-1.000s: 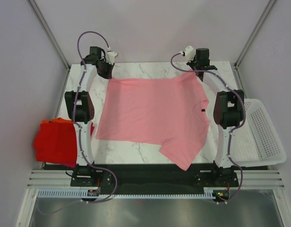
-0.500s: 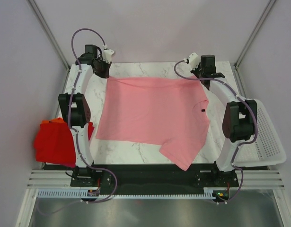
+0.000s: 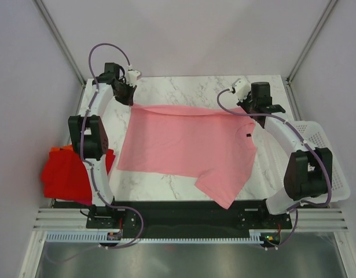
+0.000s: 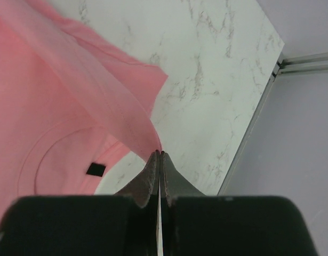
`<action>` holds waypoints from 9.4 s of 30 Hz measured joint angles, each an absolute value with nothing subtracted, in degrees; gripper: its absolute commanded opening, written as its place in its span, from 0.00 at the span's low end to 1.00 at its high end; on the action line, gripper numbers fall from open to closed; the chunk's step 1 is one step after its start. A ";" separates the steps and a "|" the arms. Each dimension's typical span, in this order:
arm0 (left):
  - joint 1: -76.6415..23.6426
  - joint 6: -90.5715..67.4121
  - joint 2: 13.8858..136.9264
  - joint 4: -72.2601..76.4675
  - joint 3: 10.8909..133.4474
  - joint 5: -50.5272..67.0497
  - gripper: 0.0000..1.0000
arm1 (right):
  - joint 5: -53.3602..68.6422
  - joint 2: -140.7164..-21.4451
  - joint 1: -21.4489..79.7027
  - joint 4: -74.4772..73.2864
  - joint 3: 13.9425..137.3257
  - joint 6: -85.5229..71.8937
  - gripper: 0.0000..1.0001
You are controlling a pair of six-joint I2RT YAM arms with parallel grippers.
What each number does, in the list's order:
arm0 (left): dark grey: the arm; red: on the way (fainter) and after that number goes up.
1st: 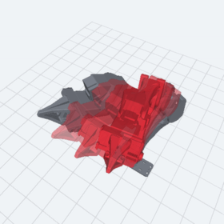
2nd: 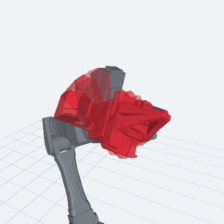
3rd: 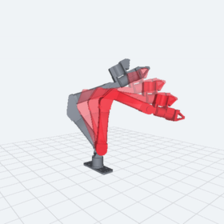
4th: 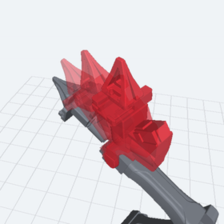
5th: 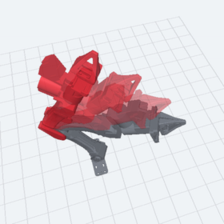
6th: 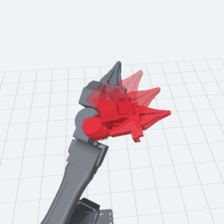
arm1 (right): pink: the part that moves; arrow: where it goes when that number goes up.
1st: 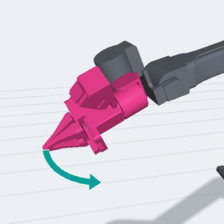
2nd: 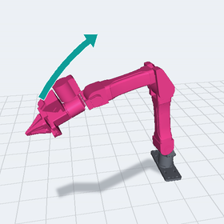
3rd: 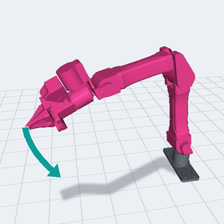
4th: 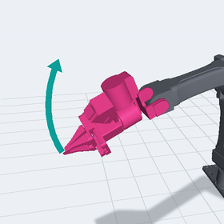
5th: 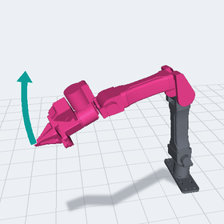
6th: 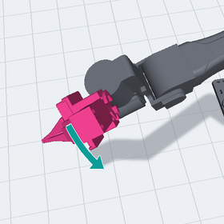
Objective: Fold and stack the t-shirts
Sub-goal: Fold the tshirt
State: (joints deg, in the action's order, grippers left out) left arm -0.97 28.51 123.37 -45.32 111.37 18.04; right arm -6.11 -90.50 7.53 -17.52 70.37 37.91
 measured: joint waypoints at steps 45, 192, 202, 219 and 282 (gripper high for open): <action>-0.34 25.10 132.42 -51.51 116.81 16.71 0.26 | 17.93 -106.39 8.25 -31.18 76.18 32.16 0.36; -5.63 18.31 115.18 -47.66 97.08 10.74 0.32 | 20.62 -63.59 24.86 -43.11 29.36 82.06 0.12; -0.91 20.80 106.72 -48.29 80.40 10.55 0.42 | 19.31 -63.48 25.30 -40.88 29.26 73.82 0.00; -0.78 22.17 103.74 -47.70 66.70 10.63 0.38 | 18.39 -65.08 25.39 -40.18 30.15 68.88 0.00; -0.62 19.92 121.95 -57.08 106.67 13.39 0.02 | -1.48 -106.04 9.23 -13.15 84.33 44.71 0.00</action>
